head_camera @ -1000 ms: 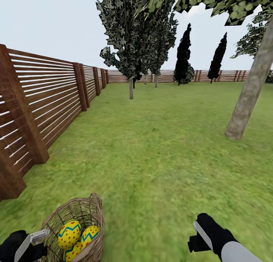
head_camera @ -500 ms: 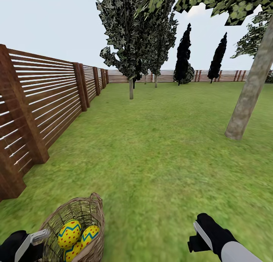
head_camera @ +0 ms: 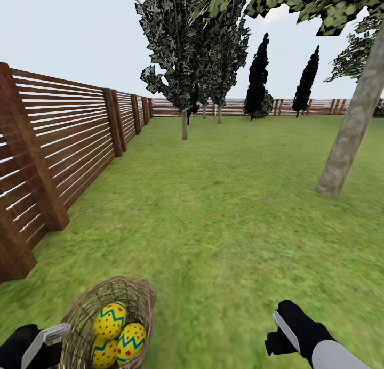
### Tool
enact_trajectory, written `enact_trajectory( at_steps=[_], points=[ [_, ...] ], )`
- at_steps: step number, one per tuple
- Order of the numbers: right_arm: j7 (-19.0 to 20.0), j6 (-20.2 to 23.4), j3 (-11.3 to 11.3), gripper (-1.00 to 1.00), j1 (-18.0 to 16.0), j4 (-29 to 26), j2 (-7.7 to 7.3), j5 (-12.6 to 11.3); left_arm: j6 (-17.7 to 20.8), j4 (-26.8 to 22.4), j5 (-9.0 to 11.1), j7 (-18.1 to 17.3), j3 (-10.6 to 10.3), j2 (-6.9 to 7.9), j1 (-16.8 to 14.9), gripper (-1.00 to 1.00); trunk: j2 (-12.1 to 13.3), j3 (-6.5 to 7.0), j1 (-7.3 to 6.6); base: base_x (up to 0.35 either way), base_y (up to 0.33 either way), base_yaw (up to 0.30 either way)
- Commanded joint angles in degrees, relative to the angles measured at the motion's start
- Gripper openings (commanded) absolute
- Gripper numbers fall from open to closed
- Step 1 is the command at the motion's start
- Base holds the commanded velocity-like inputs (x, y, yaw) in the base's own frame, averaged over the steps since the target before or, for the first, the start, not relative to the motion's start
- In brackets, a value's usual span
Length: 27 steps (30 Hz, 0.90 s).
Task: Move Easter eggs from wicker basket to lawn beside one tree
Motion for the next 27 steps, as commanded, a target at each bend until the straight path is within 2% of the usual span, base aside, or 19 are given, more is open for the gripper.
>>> enact_trajectory(
  at_steps=[1, 15, 18, 19, 21, 22, 27],
  points=[
    [-0.24, 0.22, 0.47, 1.0, -0.03, -0.1, -0.08, -0.54, 0.32, -0.07, 0.25, -0.06, 0.23, -0.08, -0.01, -1.0, -0.03, -0.06, -0.01, 0.0, 0.0, 0.0],
    [-0.24, 0.22, 0.47, 1.0, -0.03, 0.07, 0.25, -0.38, 0.32, -0.07, 0.31, -0.06, 0.23, -0.19, -0.03, -1.0, -0.03, -0.06, -0.01, 0.0, 0.0, 0.0],
    [-0.24, 0.22, 0.49, 1.0, -0.01, 0.07, 0.27, -0.36, 0.39, -0.07, 0.31, -0.06, 0.23, -0.16, -0.05, -1.0, 1.18, 0.48, -0.67, 0.0, 0.0, 0.0],
    [-0.24, 0.22, 0.51, 1.0, -0.03, 0.07, 0.27, -0.36, 0.4, -0.07, 0.51, -0.06, 0.23, -0.08, -0.05, -1.0, 1.58, 0.66, -0.89, 0.0, 0.0, 0.0],
    [-0.24, 0.22, 0.47, 1.0, -0.03, 0.07, 0.16, -0.36, 0.41, -0.07, 3.34, 0.0, 0.23, 0.1, -0.03, -1.0, 2.38, 1.02, -1.33, 0.0, 0.0, 0.0],
    [-0.24, 0.22, 0.47, 1.0, -0.03, 0.07, 0.12, -0.36, 0.41, -0.07, 4.0, 0.02, 0.23, 0.08, -0.04, -1.0, 2.78, 1.2, -1.55, 0.0, 0.0, 0.0],
    [-0.24, 0.22, 0.47, 1.0, -0.03, 0.07, 0.23, -0.36, 0.41, -0.07, 4.35, 0.03, 0.23, 0.04, -0.04, -1.0, 4.79, 2.1, -2.64, 0.0, 0.0, 0.0]
  ],
)
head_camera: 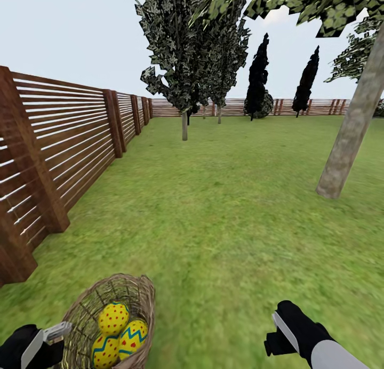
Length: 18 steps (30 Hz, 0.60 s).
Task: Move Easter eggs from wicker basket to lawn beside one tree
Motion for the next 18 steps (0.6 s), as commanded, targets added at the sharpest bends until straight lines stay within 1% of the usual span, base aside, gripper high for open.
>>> enact_trajectory(
  at_steps=[1, 6, 8, 9, 10, 11, 13, 18],
  points=[
    [-0.24, 0.22, 0.46, 1.0, -0.03, -0.08, -0.11, -0.58, 0.31, -0.11, 0.71, -0.15, 0.45, 0.01, -0.04, -1.0, 0.39, 0.13, -0.24, 0.0, 0.0, 0.0],
    [-0.24, 0.22, 0.46, 1.0, -0.03, -0.08, -0.14, -0.58, 0.31, -0.11, 0.71, -0.15, 0.48, 0.05, -0.04, -1.0, 2.39, 1.03, -1.33, 0.0, 0.0, 0.0],
    [-0.24, 0.21, 0.46, 1.0, -0.03, -0.08, -0.3, -0.62, 0.31, -0.11, 0.71, -0.15, 0.45, -0.21, -0.04, -1.0, 3.19, 1.39, -1.77, 0.0, 0.0, 0.0],
    [-0.18, 0.22, 0.46, 1.0, -0.03, -0.08, -0.42, -0.57, 0.35, -0.11, 0.66, -0.21, 0.22, -0.85, -0.05, -1.0, 3.6, 1.57, -1.99, 0.0, 0.0, 0.0],
    [-0.16, 0.22, 0.41, 1.0, -0.03, -0.08, -0.53, -0.61, 0.38, -0.11, 0.58, -0.14, 0.05, -2.13, -0.01, -1.0, 4.0, 1.75, -2.21, 0.0, 0.0, 0.0],
    [-0.16, 0.22, 0.44, 1.0, -0.03, -0.08, -0.55, -0.58, 0.4, -0.18, 0.55, -0.08, -0.02, -2.69, -0.02, -1.0, 4.4, 1.93, -2.43, 0.0, 0.0, 0.0],
    [-0.15, 0.22, 0.46, 1.0, -0.03, -0.08, -0.5, -0.56, 0.4, -0.23, 0.54, -0.13, -0.05, -2.81, -0.03, -1.0, 5.2, 2.28, -2.87, 0.0, 0.0, 0.0],
    [-0.15, 0.22, 0.46, 1.0, -0.03, -0.08, -0.47, -0.54, 1.23, -0.88, 0.62, -0.21, 0.2, -2.55, 0.03, -1.0, 7.2, 3.18, -3.97, 0.0, 0.0, 0.0]
  ],
)
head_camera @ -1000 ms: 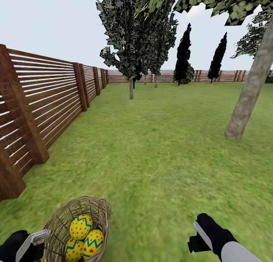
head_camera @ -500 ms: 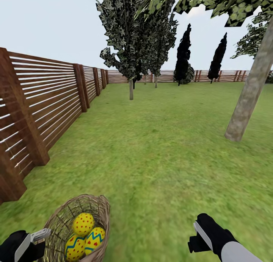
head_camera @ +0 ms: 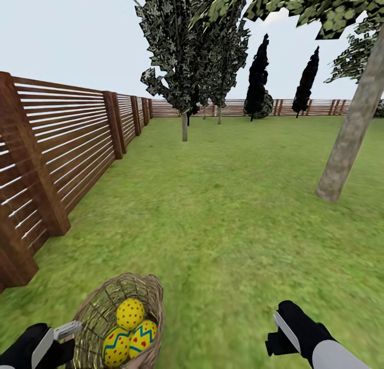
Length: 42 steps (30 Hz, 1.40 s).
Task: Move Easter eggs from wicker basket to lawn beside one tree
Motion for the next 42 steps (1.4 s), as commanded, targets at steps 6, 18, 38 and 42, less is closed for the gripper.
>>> enact_trajectory(
  at_steps=[6, 18, 38, 42],
  points=[
    [-0.23, 0.22, 0.48, 1.0, -0.03, -0.08, 0.01, -0.54, 0.4, -0.1, -0.04, -0.1, 0.32, -0.02, -0.03, -1.0, 2.39, 1.02, -1.33, 0.0, 0.0, 0.0],
    [-0.23, 0.22, 0.47, 1.0, -0.03, -0.08, -0.07, -0.58, 0.46, -0.1, -0.04, -0.15, 0.32, -0.02, -0.01, -1.0, 7.21, 3.18, -3.97, 0.0, 0.0, 0.0],
    [-0.23, 0.22, 0.47, 1.0, -0.03, -0.08, 0.1, -0.54, 0.46, -0.1, -0.04, -0.16, 0.32, -0.02, -0.02, -1.0, 15.23, 6.77, -8.36, 0.0, 0.0, 0.0],
    [-0.23, 0.22, 0.5, 1.0, -0.03, -0.08, 0.15, -0.54, 0.46, -0.1, -0.04, -0.16, 0.32, -0.02, -0.01, -1.0, 16.83, 7.49, -9.24, 0.0, 0.0, 0.0]
  ],
)
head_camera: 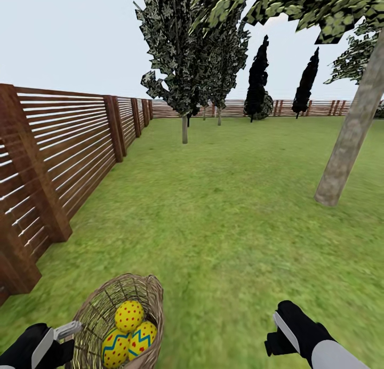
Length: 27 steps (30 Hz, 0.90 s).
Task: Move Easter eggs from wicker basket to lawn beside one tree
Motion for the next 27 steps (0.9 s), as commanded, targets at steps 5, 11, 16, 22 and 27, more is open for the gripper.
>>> enact_trajectory(
  at_steps=[5, 11, 16, 22, 27],
  points=[
    [-0.23, 0.22, 0.44, 1.0, -0.03, -0.08, -0.08, -0.53, 0.25, -0.09, 0.47, -0.15, 0.38, -0.18, -0.03, -1.0, 1.18, 0.49, -0.67, 0.0, 0.0, 0.0],
    [-0.28, 0.22, 0.47, 1.0, -0.03, -0.08, -0.04, -0.53, 0.23, -0.18, 0.47, -0.15, 0.47, -0.24, -0.03, -1.0, 1.18, 0.49, -0.67, 0.275, 0.001, 0.0],
    [-0.27, 0.18, 0.43, 1.0, -0.03, -0.08, -0.12, -0.69, 0.29, -0.18, 0.55, -0.15, 0.55, -0.35, -0.06, -1.0, 1.18, 0.49, -0.67, 0.31, 0.176, 0.0],
    [-0.23, 0.22, 0.43, 1.0, -0.03, -0.08, -0.21, -0.71, 0.23, -0.18, 0.56, -0.15, 0.53, -0.34, -0.04, -1.0, 1.18, 0.61, -0.67, 0.325, 0.107, -0.235],
    [-0.23, 0.22, 0.43, 1.0, -0.03, -0.08, -0.36, -0.73, 0.23, -0.18, 0.56, -0.15, 0.49, -0.32, -0.06, -1.0, 1.18, 0.74, -0.67, 0.333, 0.008, -0.289]
  ],
)
